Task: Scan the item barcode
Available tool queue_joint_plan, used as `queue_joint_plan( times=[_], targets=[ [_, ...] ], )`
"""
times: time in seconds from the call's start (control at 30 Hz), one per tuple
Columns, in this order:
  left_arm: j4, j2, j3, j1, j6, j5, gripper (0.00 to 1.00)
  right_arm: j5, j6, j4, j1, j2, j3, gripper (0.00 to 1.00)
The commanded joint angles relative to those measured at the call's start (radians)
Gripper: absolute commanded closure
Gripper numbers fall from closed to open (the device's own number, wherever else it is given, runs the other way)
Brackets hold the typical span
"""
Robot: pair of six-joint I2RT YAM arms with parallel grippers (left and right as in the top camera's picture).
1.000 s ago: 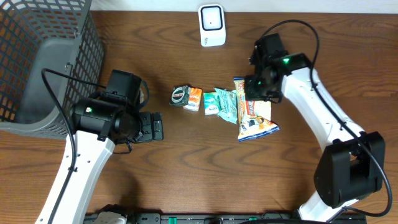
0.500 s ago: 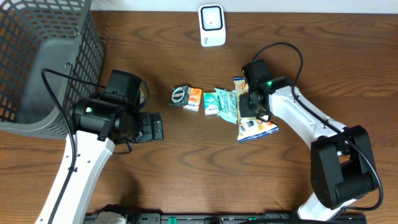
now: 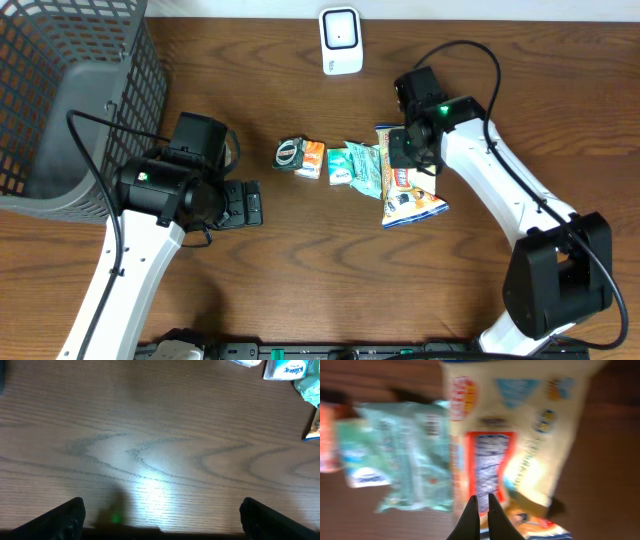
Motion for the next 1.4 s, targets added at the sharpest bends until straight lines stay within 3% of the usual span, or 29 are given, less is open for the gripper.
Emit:
queue_joint_plan(
  times=[0.0,0.13,0.3,0.57,0.83,1.0,1.23,1.37],
  targets=[
    [-0.002,0.003,-0.005,0.004,-0.009,0.009,0.02,-0.084,-0.023,0.029,0.032,-0.007,-0.013,0.98],
    [-0.002,0.003,-0.005,0.004,-0.009,0.009,0.02,-0.066,-0.019,0.081,0.052,0.016,-0.052,0.99],
    [-0.003,0.003,-0.005,0.004,-0.009,0.009,0.02,0.142,0.098,0.091,0.055,0.039,-0.109,0.98],
    [-0.003,0.003,-0.005,0.004,-0.009,0.009,0.02,0.155,0.087,0.217,0.047,0.045,-0.224,0.93],
    [-0.003,0.003,-0.005,0.003,-0.009,0.009,0.02,0.128,0.052,0.029,0.048,0.032,-0.025,0.92],
    [-0.002,0.003,-0.005,0.004,-0.009,0.009,0.02,0.011,0.010,0.035,0.074,0.032,0.018,0.83],
    [-0.003,0.003,-0.005,0.004,-0.009,0.009,0.02,0.035,0.014,0.095,0.095,0.055,-0.061,0.88],
    [-0.003,0.003,-0.005,0.004,-0.009,0.009,0.02,0.160,0.060,0.104,0.092,0.076,-0.118,0.91]
  ],
)
